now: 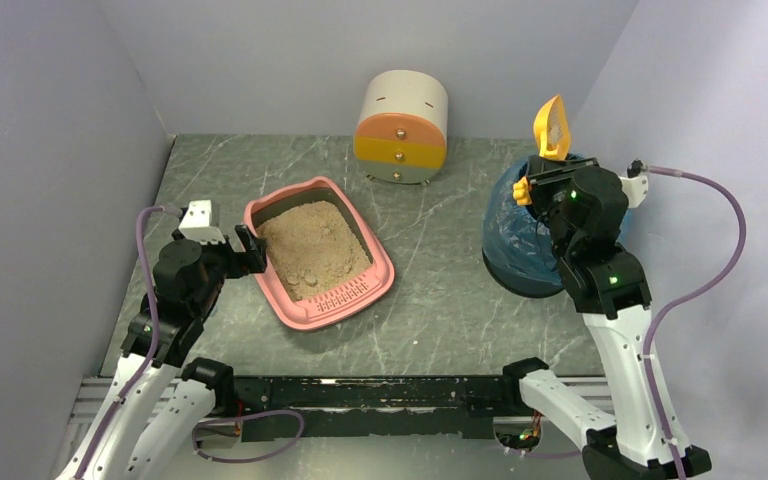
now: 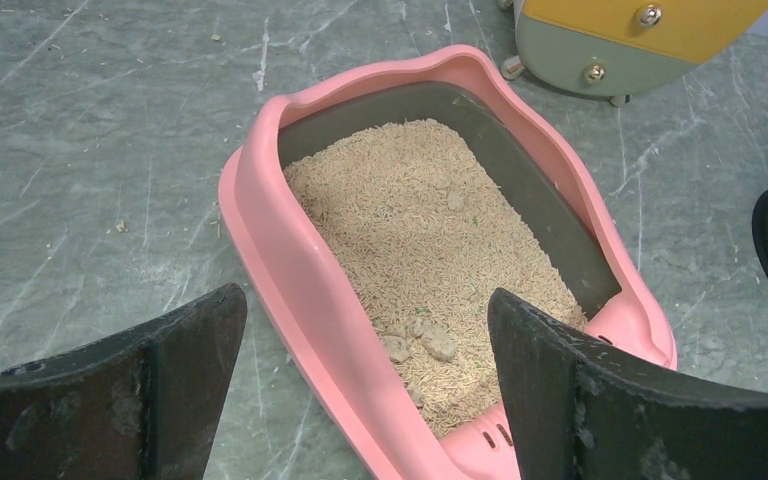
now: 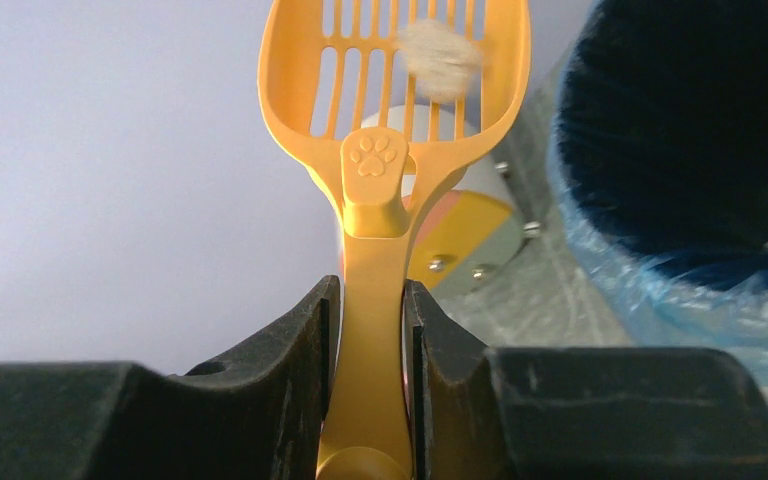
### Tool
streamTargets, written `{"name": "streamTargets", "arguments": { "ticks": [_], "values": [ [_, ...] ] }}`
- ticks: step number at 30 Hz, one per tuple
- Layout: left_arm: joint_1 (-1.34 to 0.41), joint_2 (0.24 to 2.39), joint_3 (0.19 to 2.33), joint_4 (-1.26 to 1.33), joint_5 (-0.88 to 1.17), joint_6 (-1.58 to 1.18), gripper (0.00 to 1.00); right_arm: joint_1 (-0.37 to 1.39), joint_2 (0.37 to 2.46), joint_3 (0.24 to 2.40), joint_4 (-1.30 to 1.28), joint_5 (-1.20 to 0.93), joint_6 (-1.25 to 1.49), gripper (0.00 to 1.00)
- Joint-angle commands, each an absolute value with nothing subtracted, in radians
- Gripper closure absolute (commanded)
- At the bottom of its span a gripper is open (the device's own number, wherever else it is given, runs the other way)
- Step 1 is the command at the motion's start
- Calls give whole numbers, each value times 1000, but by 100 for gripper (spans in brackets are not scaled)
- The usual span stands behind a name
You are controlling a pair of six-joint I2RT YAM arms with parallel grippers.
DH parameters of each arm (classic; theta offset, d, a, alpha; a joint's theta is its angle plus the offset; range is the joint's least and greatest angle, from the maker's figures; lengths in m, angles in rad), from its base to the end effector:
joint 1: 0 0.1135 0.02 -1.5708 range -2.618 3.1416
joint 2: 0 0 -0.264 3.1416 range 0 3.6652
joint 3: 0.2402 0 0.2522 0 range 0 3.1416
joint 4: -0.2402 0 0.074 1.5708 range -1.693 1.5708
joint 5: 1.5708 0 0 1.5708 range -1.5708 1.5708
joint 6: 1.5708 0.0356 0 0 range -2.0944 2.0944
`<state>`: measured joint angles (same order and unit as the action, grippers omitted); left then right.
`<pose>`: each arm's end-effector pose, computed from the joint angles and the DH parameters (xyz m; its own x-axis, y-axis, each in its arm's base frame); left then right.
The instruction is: Clean the litter box
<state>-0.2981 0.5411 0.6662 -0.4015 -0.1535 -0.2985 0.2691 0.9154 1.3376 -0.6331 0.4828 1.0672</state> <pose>0.1300 -0.0342 0.3098 -0.2933 -0.2139 -0.9318 0.0663 0.9677 -0.2430 0.1598 0.0269 0.4558 0.0797 0.8267 -0.5570 0.2743 0.5190 0.8095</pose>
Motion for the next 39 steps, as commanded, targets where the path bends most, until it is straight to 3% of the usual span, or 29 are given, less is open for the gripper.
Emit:
{"name": "streamTargets", "arguments": {
  "ticks": [1,13,27,39],
  "values": [
    [-296,536,675,-394,-140,-287,5,260,886,1312,-560,425,1226,100],
    [-296,535,673,-388,-127,-284,5,232,882,1201,-533,433,1407,100],
    [-296,545,676,-391,-128,-283,6,-150,835,938,-282,-94,1557,100],
    [-296,543,675,-393,-132,-283,6,-207,743,802,-231,-169,1752,100]
  ]
}}
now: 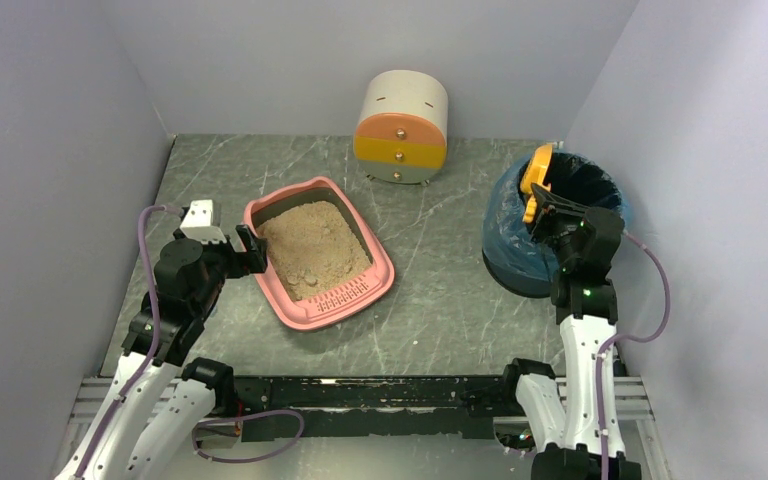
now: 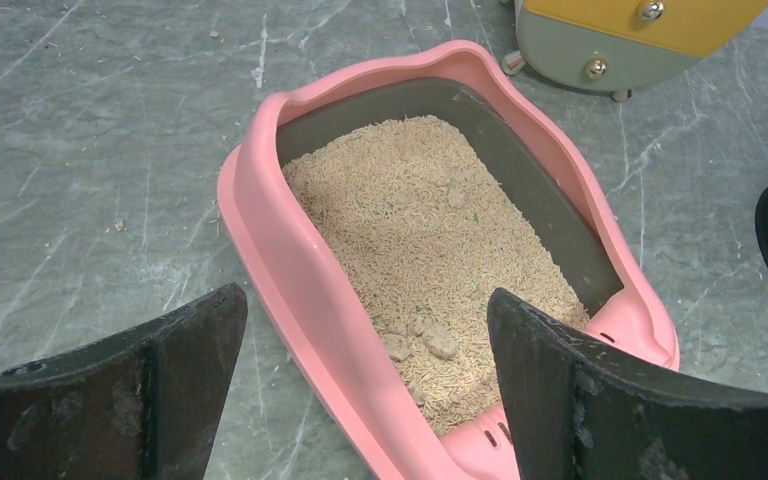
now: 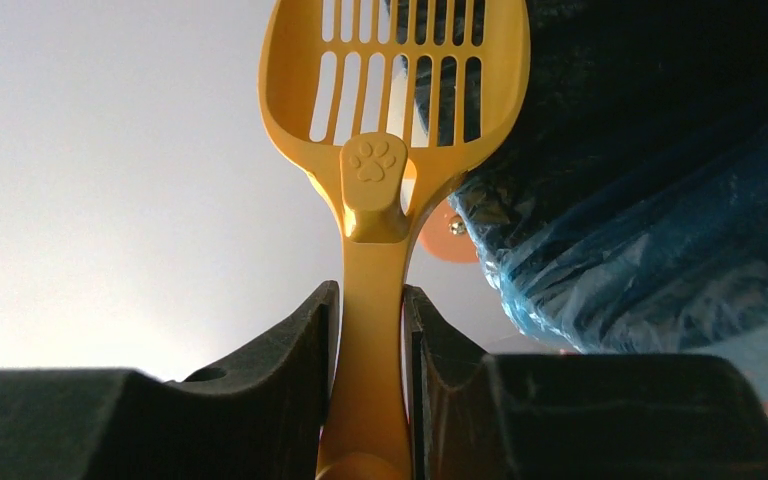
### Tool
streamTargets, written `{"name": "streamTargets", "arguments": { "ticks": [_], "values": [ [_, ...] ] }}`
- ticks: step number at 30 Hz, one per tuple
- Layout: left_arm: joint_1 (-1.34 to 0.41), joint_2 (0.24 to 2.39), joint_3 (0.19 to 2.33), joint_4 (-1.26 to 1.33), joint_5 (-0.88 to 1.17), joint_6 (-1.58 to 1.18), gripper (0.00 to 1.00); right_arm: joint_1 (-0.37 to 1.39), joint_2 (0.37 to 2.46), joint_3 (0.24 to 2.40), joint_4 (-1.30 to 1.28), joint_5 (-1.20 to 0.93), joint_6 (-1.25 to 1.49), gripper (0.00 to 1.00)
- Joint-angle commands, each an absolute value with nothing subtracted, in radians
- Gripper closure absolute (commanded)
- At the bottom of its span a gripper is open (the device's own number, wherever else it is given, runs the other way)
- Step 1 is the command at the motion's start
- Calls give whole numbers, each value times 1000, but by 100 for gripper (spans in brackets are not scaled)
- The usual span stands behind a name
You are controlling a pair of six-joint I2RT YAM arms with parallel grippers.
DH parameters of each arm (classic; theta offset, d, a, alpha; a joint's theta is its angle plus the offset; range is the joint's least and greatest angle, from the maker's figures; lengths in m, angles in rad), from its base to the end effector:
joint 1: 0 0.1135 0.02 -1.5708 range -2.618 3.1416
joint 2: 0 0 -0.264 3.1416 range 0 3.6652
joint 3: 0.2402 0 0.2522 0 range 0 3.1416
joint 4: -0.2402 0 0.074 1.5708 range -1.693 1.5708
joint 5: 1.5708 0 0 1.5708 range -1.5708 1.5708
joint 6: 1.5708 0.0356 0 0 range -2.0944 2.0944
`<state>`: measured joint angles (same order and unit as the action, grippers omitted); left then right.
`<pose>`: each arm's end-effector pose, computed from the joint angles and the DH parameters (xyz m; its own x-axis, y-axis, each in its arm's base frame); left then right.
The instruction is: Clean the litter box
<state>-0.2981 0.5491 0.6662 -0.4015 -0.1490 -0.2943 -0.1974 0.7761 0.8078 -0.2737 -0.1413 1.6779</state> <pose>0.1315 -0.0349 0.3089 -0.3014 -0.2075 -0.9306 0.0698 0.9686 -0.2385 0.1781 -0.0305 0.3400 0.0849 0.9869 0.1373 0.2272 -0.1534 0.9617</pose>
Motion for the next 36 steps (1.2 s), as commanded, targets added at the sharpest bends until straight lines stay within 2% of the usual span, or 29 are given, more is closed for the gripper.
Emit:
{"name": "streamTargets", "arguments": {
  "ticks": [1,9,15,20,25,30,36],
  "values": [
    [-296,542,675,-392,-131,-283,6,-207,740,817,-253,-143,1736,100],
    [-296,546,675,-387,-134,-278,4,-207,755,959,-394,9,1574,100],
    [-296,573,657,-382,-229,-322,3,-197,792,1053,-441,129,1401,100],
    [-296,704,718,-425,-253,-361,2,-179,864,1120,-373,62,1226,100],
    [-290,879,801,-434,-244,-365,8,-125,914,1137,-285,5,1073,100],
    [-263,957,830,-374,-270,-392,12,7,991,1208,-258,-35,905,100],
    [-204,1100,946,-375,-245,-408,21,320,1099,1230,-239,-26,729,100]
  ]
}}
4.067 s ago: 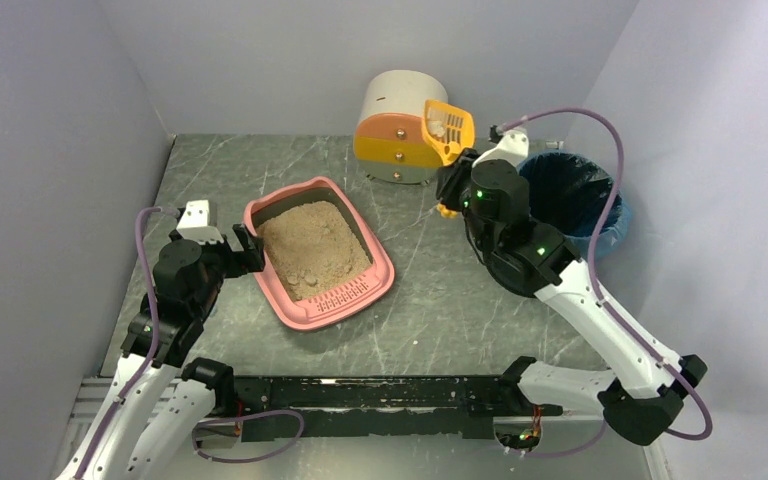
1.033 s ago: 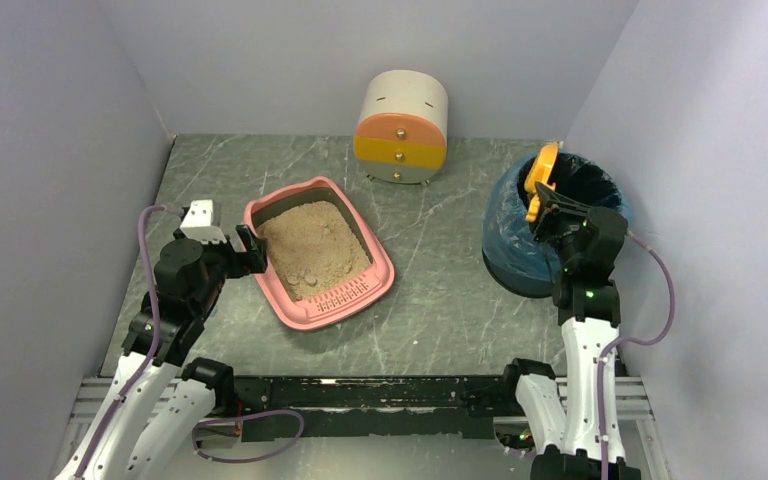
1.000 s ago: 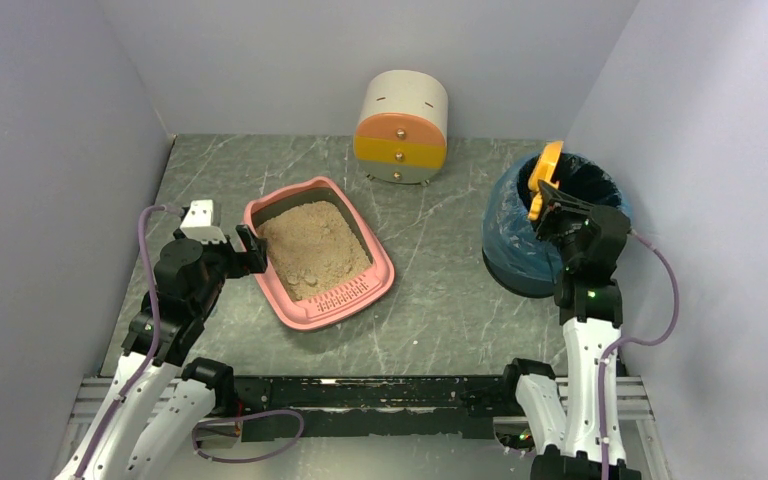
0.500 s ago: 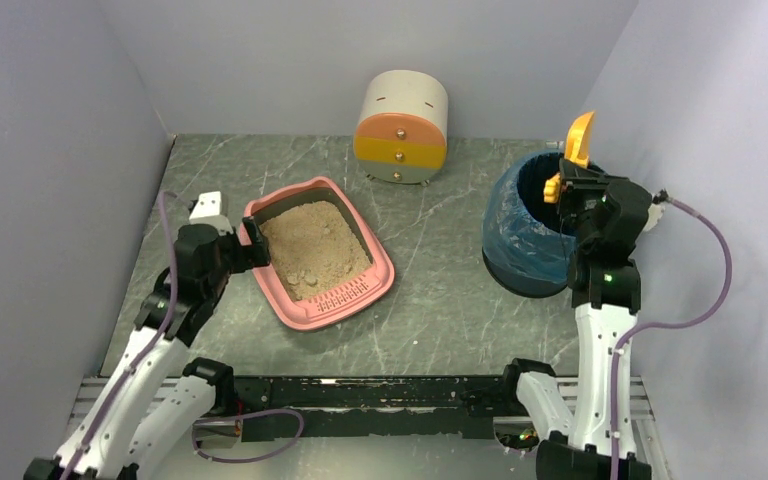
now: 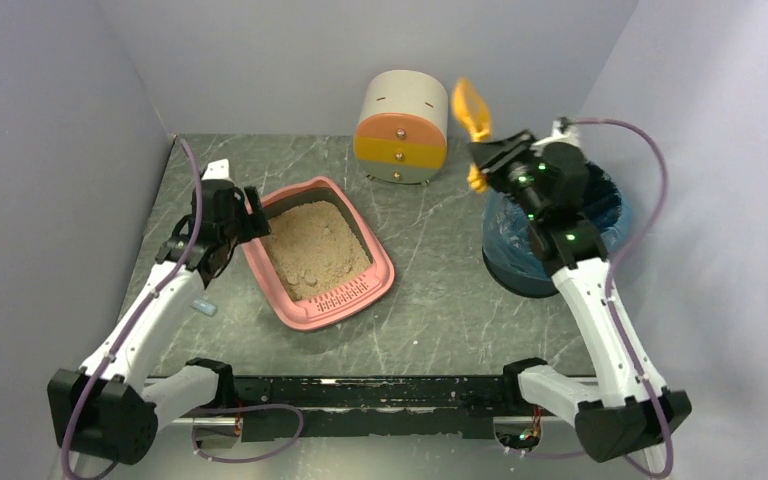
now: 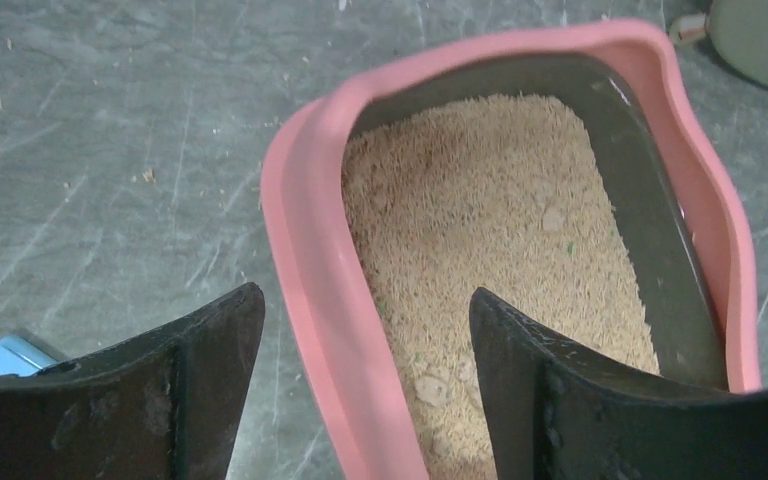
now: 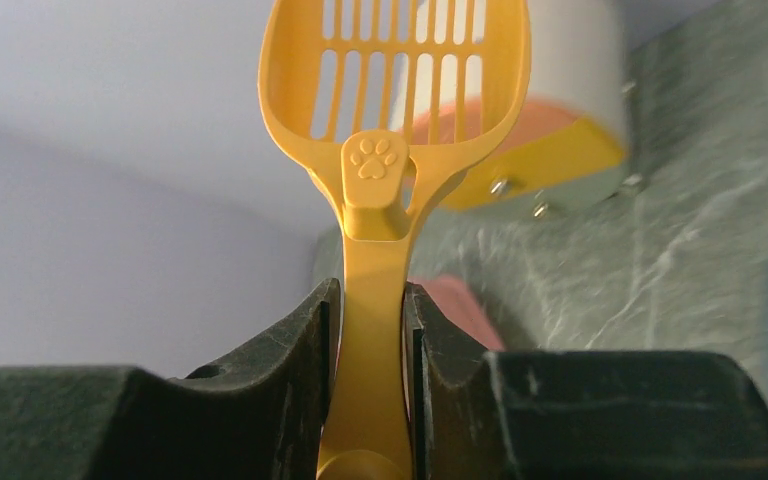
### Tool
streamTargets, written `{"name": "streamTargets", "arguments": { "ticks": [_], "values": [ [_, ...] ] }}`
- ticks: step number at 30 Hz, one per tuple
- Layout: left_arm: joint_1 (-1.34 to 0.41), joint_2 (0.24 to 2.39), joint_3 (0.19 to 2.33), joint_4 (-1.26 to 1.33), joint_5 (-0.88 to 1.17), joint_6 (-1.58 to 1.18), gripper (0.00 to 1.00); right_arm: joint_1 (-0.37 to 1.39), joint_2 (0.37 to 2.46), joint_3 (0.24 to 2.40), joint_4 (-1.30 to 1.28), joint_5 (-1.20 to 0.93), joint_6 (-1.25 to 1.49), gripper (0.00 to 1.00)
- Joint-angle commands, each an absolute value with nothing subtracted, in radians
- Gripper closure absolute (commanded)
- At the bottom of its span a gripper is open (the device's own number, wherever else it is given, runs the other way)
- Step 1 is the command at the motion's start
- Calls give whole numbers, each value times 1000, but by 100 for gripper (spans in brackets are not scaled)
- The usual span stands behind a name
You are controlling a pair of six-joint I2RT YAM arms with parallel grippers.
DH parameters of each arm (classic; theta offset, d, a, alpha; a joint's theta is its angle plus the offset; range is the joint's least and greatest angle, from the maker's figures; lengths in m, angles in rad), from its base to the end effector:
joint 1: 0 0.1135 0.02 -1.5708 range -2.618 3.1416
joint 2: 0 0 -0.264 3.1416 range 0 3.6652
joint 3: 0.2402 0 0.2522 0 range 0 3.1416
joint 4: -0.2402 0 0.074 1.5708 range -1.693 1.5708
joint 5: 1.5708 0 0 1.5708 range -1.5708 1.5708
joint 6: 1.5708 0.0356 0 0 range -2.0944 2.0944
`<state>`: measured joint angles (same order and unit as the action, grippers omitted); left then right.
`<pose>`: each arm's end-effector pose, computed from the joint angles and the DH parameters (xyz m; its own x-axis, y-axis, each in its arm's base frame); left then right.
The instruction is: Clean the litter box
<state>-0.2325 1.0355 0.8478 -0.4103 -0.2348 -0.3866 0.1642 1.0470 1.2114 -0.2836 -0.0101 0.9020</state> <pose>0.2228 -0.0442 0.2927 -0.5214 -0.2534 -0.8149 -0.1723 0.9665 -0.1903 0.2255 0.0377 0.4284 -0.2087 0.7606 -0.6147 -0.0154 0.6259 0.7798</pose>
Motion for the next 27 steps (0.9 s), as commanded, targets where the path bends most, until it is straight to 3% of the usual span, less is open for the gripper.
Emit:
{"name": "streamTargets", "arguments": {
  "ticks": [1,4,8,17,27],
  "values": [
    [-199,1116,963,-366,-272,-402,23,361,1114,1227,-241,-18,705,100],
    [-167,1164,989,-305,-323,-404,28,456,1139,1184,-201,-22,654,100],
    [-81,1288,1091,-346,-154,-432,36,569,1164,1088,-97,-91,645,100],
    [-58,1404,1070,-207,-106,-387,25,783,1347,1102,-132,-119,527,100],
    [-58,1575,1156,-300,-52,-287,28,903,1667,1289,-336,-175,396,100]
  ]
}}
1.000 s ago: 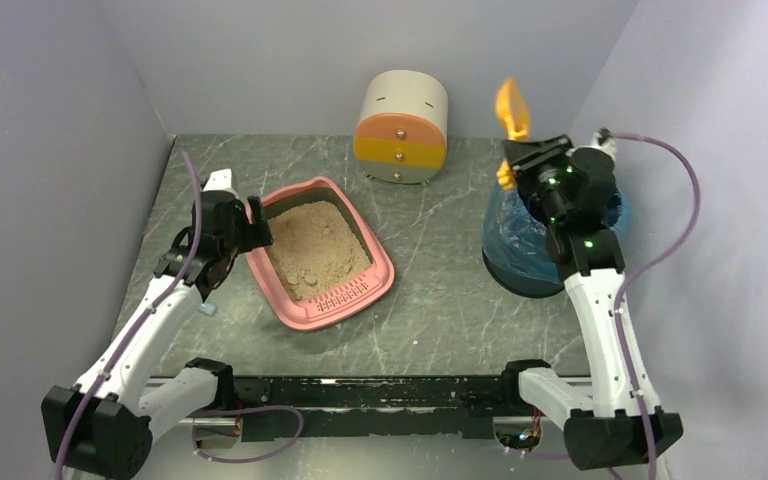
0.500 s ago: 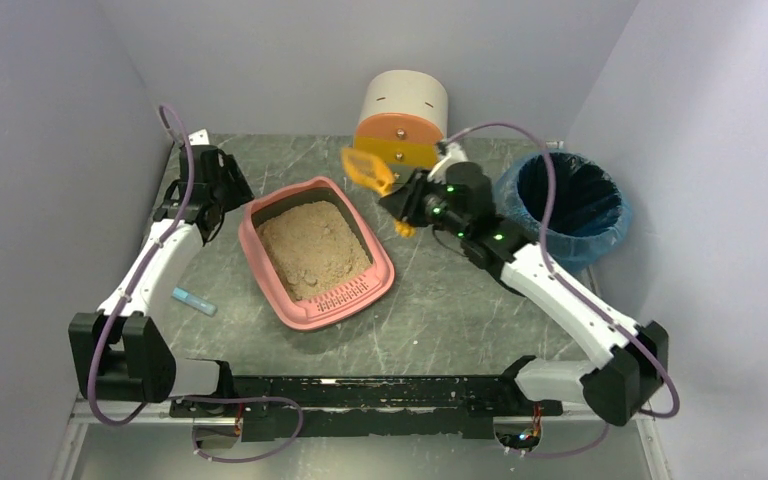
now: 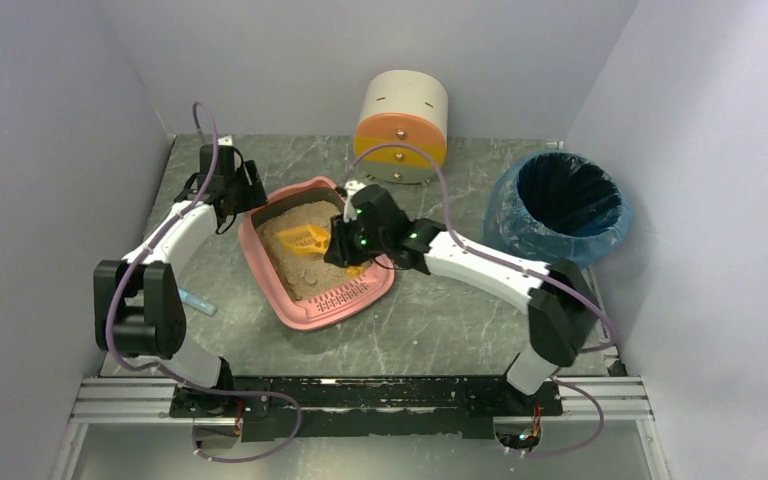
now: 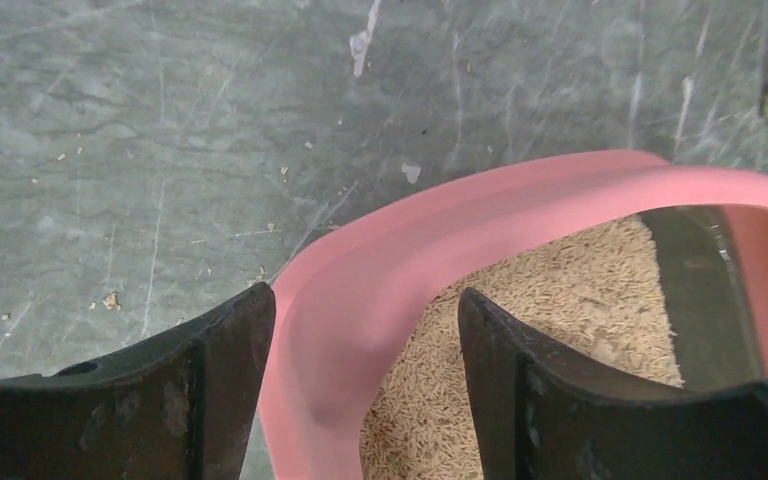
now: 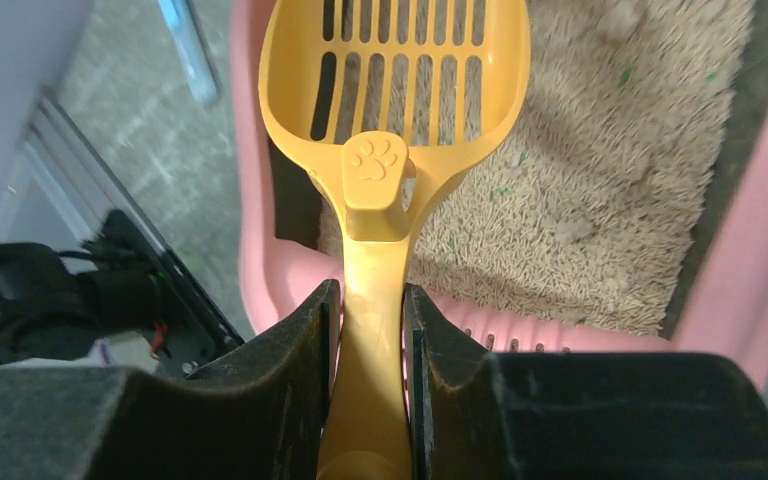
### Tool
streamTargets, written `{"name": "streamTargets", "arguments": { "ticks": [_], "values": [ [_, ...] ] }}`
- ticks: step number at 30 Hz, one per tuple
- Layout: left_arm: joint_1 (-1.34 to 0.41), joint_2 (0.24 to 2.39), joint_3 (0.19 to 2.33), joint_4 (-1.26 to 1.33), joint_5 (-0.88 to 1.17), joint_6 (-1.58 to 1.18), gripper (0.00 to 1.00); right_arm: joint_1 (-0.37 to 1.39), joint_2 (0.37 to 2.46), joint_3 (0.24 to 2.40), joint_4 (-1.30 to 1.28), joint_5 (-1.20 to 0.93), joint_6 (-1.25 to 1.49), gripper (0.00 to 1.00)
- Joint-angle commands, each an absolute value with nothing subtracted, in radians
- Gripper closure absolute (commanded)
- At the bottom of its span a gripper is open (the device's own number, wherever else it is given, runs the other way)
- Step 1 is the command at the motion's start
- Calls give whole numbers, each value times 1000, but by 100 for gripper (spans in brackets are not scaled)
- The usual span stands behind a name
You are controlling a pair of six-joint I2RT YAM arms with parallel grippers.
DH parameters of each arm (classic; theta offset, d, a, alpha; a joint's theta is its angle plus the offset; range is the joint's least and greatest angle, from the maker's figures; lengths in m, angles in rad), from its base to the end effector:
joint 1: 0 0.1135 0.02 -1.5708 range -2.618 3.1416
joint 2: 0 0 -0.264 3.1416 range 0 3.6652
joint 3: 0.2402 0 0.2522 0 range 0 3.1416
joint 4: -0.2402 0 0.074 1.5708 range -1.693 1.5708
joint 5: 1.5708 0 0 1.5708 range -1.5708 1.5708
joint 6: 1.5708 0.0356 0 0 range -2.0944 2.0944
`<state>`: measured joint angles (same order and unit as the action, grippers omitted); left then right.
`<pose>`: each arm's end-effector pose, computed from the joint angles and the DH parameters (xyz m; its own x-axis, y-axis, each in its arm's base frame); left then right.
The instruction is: Clean the litter box
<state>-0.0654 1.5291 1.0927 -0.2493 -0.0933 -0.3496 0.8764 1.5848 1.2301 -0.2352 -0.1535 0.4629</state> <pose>0.3406 -0.0190 0.2588 -0.5913 -0.3030 -0.7474 -0.2229 0.9520 -0.2097 0.2294 0.2839 0.2879 -0.6939 -0.1437 -0.7056 -0.5933 0.6694 0.4472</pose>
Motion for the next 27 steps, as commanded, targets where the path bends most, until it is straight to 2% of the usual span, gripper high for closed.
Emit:
{"name": "streamTargets", "arguments": {
  "ticks": [1,8,14,19,27],
  "values": [
    [-58,1583,1162,-317,-45,-280,30,905,1689,1293,-348,-166,397,100],
    [-58,1554,1138,-476,18,-305,45,905,1696,1313,-506,-46,355,100],
    [-59,1441,1014,-548,6,-321,46,881,1612,1309,-660,-4,299,100],
    [-58,1346,917,-524,94,-367,50,863,1567,1348,-783,43,252,100],
    [-58,1259,795,-462,202,-428,57,844,1629,1532,-969,59,190,100]
  ]
}}
